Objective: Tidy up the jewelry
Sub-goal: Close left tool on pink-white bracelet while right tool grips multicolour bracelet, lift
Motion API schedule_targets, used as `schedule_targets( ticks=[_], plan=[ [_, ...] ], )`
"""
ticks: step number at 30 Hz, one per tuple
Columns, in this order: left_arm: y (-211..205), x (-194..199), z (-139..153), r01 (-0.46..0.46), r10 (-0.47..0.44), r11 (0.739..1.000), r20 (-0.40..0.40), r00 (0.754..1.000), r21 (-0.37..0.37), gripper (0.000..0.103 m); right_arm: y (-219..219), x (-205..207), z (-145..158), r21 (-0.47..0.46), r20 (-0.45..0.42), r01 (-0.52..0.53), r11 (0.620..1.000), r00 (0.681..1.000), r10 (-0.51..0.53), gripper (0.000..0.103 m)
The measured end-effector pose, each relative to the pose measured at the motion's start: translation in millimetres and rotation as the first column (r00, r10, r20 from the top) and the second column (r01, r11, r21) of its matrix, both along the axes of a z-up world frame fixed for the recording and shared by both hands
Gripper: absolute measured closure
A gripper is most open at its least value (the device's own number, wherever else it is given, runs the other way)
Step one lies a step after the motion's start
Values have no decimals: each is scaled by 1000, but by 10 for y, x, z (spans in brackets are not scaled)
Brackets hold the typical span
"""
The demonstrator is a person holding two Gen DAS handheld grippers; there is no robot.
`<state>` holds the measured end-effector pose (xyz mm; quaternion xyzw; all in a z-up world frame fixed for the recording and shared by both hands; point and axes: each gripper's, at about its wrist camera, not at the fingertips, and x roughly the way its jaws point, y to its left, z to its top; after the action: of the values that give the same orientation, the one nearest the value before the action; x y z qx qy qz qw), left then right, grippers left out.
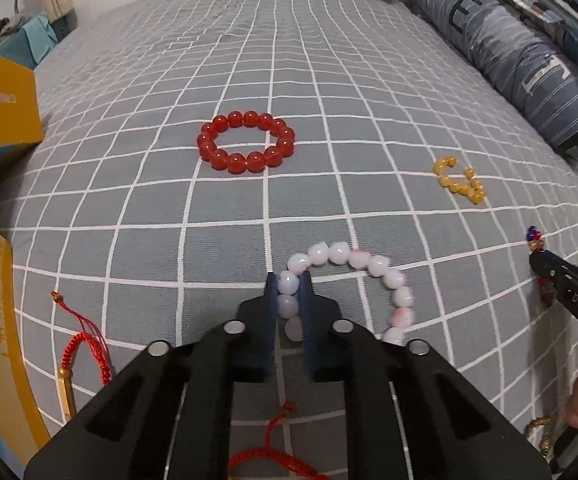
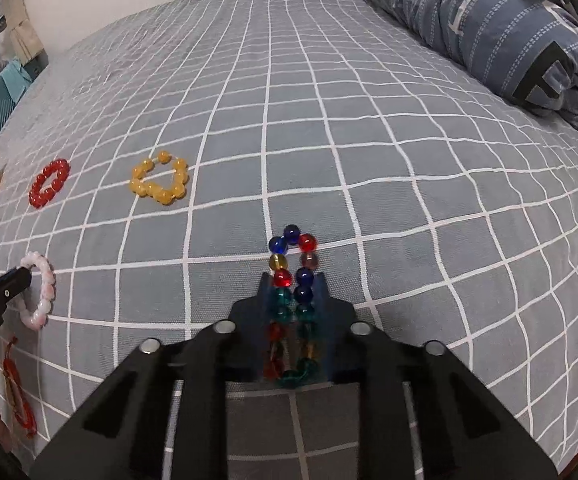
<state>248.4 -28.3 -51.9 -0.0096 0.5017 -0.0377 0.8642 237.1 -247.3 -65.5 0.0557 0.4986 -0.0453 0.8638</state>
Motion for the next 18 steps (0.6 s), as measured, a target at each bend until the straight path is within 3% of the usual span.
schedule_targets(
  ticks=[17, 18],
  plan=[
    [-17, -148, 235, 17, -15, 1000, 82, 996, -15, 93, -24, -115, 194, 10, 74, 12, 1000, 997, -13, 84],
    [-22, -163, 259, 20, -19, 1000, 89, 996, -16, 93, -16, -125, 205, 9, 78, 12, 1000, 997, -13, 95]
  ],
)
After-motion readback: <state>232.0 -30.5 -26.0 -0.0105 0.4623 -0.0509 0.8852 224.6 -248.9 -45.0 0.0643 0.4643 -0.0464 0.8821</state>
